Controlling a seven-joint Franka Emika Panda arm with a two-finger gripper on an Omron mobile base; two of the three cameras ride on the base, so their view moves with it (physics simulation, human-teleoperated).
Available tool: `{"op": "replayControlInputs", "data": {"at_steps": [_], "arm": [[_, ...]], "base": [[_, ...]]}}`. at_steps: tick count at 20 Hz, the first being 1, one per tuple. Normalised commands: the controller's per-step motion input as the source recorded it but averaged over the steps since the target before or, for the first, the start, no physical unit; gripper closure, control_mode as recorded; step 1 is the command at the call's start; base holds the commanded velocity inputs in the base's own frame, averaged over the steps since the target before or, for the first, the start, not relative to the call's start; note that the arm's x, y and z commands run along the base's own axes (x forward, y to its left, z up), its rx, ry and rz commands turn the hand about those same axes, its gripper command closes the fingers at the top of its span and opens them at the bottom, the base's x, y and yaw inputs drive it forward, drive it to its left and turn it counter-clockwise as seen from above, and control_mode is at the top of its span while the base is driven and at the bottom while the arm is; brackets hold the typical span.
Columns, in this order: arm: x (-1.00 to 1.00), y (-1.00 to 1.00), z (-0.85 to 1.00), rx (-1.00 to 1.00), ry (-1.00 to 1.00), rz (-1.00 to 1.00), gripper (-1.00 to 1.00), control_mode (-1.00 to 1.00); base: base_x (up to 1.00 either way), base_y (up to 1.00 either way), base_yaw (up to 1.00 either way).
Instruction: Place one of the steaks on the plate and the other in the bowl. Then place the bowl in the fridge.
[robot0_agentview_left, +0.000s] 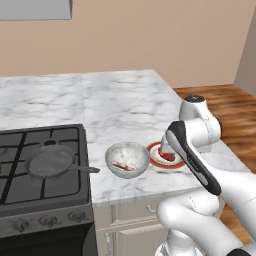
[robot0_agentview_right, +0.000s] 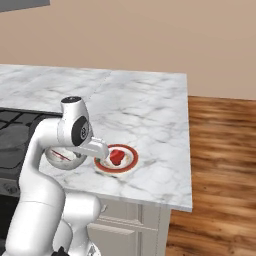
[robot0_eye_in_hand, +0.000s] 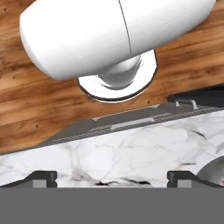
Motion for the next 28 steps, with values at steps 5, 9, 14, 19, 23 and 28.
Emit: {"op": "replayControlInputs", "data": {"at_steps": [5, 9, 14, 19, 23, 28], "arm": [[0.00, 0.00, 0.00, 0.00, 0.00, 0.00, -1.00, 1.00], [0.00, 0.00, 0.00, 0.00, 0.00, 0.00, -1.00, 1.00], [0.00, 0.00, 0.00, 0.00, 0.00, 0.00, -1.00, 1.00], [0.00, 0.00, 0.00, 0.00, 0.00, 0.00, -1.00, 1.00], [0.00, 0.00, 0.00, 0.00, 0.00, 0.00, -1.00, 1.00], [0.00, 0.00, 0.00, 0.00, 0.00, 0.00, -1.00, 1.00]], "base": [[-0.11, 0.15, 0.29], [-0.81, 0.15, 0.23], [-0.34, 0.01, 0.36], [-0.02, 0.00, 0.89], [0.00, 0.00, 1.00], [0.00, 0.00, 1.00]]}}
